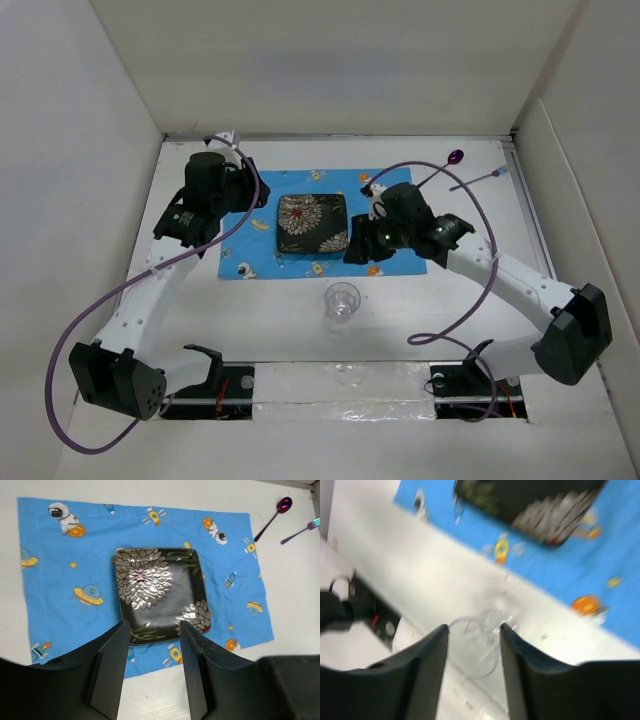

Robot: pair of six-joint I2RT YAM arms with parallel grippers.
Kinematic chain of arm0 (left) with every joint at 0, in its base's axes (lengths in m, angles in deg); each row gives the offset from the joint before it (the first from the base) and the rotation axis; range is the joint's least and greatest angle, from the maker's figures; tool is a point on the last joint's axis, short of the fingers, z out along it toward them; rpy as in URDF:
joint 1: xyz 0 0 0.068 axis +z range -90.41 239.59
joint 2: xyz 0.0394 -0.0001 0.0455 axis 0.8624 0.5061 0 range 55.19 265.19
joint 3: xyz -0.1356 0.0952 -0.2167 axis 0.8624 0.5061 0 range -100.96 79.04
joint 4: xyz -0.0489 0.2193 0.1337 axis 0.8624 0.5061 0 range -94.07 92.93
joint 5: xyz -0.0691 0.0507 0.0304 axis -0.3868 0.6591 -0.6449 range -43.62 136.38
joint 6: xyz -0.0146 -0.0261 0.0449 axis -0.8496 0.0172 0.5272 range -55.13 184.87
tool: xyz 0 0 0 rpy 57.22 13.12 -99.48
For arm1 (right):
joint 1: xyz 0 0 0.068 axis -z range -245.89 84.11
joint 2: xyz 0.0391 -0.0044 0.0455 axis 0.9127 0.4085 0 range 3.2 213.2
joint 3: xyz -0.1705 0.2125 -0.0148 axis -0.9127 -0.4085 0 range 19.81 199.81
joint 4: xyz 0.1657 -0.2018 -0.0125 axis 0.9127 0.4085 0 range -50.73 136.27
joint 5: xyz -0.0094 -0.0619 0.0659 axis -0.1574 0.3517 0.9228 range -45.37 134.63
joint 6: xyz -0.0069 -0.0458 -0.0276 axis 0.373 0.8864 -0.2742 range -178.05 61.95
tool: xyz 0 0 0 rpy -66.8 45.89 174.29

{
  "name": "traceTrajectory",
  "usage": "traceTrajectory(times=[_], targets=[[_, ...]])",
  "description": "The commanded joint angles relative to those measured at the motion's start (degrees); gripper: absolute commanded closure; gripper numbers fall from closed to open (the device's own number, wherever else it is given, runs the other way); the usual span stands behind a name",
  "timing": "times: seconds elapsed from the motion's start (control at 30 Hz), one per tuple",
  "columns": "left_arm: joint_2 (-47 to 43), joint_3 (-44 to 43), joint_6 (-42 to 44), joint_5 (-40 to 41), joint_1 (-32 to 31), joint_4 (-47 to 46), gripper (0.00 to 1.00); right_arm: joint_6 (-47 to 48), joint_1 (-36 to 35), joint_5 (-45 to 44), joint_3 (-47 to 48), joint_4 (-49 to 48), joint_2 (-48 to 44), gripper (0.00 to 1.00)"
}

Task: Set the dinner table for one person

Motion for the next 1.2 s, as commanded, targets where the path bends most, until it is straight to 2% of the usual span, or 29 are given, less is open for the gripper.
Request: traceTrajectory(times=[0.0,0.13,0.3,0.33,0.4,0.5,0.7,0.83,0.97,1.1,1.17], targets=[[-1.8,-1.4,5.7,1.6,0.1,-0.5,0.58,-0.6,-1.9,-4.3,-4.4,3.0,0.4,0.45],[-3.1,0.2,7.0,-1.2,0.1,-2.3,0.57,-1.5,-6.8,-6.0,-4.3,5.1,2.3,0.45],[-2.8,1.5,6.1,-1.6,0.1,-2.4,0.57,-2.4,-9.0,-7.6,-4.4,4.9,5.7,0.47],[-2.8,1.5,6.1,-1.6,0.1,-2.4,0.57,-2.3,-9.0,-7.6,-4.1,4.9,7.2,0.53],[-3.2,1.6,6.0,-1.4,0.1,-2.4,0.57,-2.2,-9.0,-7.8,-3.4,4.5,8.2,0.59],[-3.5,1.8,5.8,-1.0,0.1,-2.3,0.57,-1.8,-9.0,-8.4,-1.7,5.0,9.8,0.99],[-3.7,1.9,5.1,-0.7,0.1,-2.3,0.58,1.4,-5.6,-11.3,9.3,12.2,7.6,1.0],[-3.6,1.9,4.7,-1.7,0.1,-2.5,0.57,4.2,6.0,-10.6,17.7,12.8,10.2,1.0],[-3.8,1.9,4.3,-3.7,0.1,-3.3,0.58,4.7,15.3,-11.1,29.3,13.6,20.6,1.0],[-5.8,2.3,4.7,-5.9,0.1,-5.3,0.57,4.1,20.5,-13.6,44.3,17.0,33.4,1.0],[-5.6,1.5,5.0,-6.2,0.1,-5.0,0.57,3.4,22.8,-14.6,48.2,18.7,39.3,1.0]])
